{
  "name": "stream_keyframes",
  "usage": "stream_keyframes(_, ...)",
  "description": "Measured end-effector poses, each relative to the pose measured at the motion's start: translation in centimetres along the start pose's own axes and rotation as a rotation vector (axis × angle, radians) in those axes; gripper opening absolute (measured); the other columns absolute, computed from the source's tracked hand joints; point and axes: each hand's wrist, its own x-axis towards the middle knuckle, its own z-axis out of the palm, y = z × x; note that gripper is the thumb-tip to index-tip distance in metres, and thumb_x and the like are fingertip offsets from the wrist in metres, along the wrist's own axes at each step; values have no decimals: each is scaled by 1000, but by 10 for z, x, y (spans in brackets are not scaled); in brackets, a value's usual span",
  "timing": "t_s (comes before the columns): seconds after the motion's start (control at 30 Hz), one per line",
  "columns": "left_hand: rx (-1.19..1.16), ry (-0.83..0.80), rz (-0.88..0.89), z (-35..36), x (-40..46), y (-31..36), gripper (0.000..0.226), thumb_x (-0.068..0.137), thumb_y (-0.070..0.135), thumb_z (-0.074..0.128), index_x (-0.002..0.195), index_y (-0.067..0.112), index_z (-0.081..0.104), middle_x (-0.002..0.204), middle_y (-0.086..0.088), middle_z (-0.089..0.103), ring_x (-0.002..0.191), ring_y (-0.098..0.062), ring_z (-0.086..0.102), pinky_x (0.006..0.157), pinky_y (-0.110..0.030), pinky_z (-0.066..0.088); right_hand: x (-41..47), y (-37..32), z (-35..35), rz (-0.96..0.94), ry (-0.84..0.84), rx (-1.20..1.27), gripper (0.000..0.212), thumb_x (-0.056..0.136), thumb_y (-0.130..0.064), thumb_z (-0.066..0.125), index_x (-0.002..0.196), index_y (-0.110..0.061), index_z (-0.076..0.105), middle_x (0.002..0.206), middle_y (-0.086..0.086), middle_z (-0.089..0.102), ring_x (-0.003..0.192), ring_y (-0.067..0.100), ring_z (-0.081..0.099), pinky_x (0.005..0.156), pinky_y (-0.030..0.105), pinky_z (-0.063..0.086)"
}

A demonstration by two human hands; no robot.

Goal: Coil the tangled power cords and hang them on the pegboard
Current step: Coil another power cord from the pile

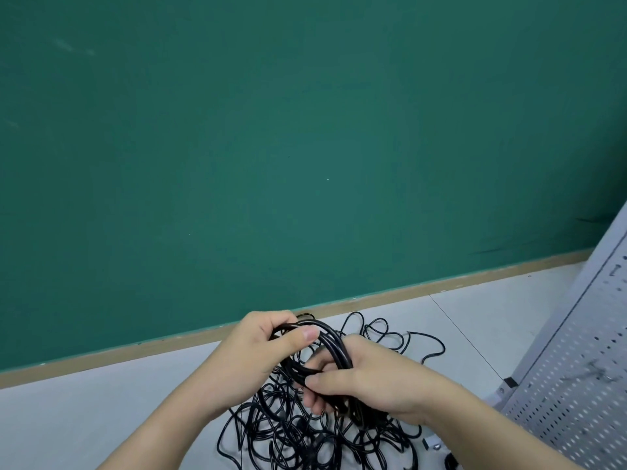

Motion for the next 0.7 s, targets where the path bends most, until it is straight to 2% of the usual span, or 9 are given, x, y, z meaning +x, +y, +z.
stream_keyframes(0.07,-59,-82,10,3,-1,-2,37,97,35,70,81,4,62,71,-23,67,61,-28,67,67,-38,52,1,1,1,-15,10,51,6,99,-5,63,93,-5,65,90,15,74,84,26,70,85,35,59)
stream_keyframes(0.1,-72,-99,11,5,-2,-3,38,97,33,71,80,2,59,69,-26,65,58,-30,66,62,-38,52,2,0,2,-18,-7,73,7,98,-6,64,99,0,66,91,17,74,85,29,70,88,40,59)
stream_keyframes(0.2,2,-42,46,9,-1,-4,37,93,42,74,70,17,61,66,-4,59,60,-19,57,61,-33,45,1,-2,0,-9,-109,41,27,97,-9,66,113,12,60,90,17,71,81,30,68,91,47,55)
stream_keyframes(0.3,-81,-6,49,7,-2,-5,32,94,40,71,73,17,62,65,-3,59,54,-23,53,53,-30,44,1,-3,0,22,-192,66,16,96,-17,67,96,-2,69,72,6,61,66,21,58,81,44,53)
stream_keyframes(0.37,-145,4,46,7,-3,-4,36,93,40,71,78,10,60,65,-9,59,49,-24,54,49,-29,45,1,-5,3,68,-184,163,13,93,-22,67,86,-11,68,61,0,45,56,14,44,63,31,50)
stream_keyframes(0.43,-93,65,58,7,-2,-4,37,89,47,71,73,15,60,64,-2,53,53,-16,48,53,-24,41,0,-6,7,92,-148,205,17,91,-27,67,80,-15,60,58,-4,37,52,11,35,54,25,42)
stream_keyframes(0.5,-2,132,66,6,0,-4,42,92,54,71,67,22,59,62,7,43,56,-9,37,54,-18,33,0,-7,11,44,-81,169,23,91,-29,67,74,-19,55,56,-6,36,51,11,33,51,23,38)
stream_keyframes(0.6,54,191,36,2,2,-4,45,90,60,56,66,22,49,61,9,33,54,-9,27,52,-25,25,2,-9,11,-67,125,191,36,100,-24,66,65,-25,55,56,-7,40,48,9,37,50,23,38)
stream_keyframes(0.7,100,225,3,-2,6,-11,47,90,64,44,70,22,43,58,12,28,53,-10,23,53,-30,22,3,-14,-3,-103,301,395,29,98,-27,66,75,-19,50,58,-6,37,49,11,32,48,22,36)
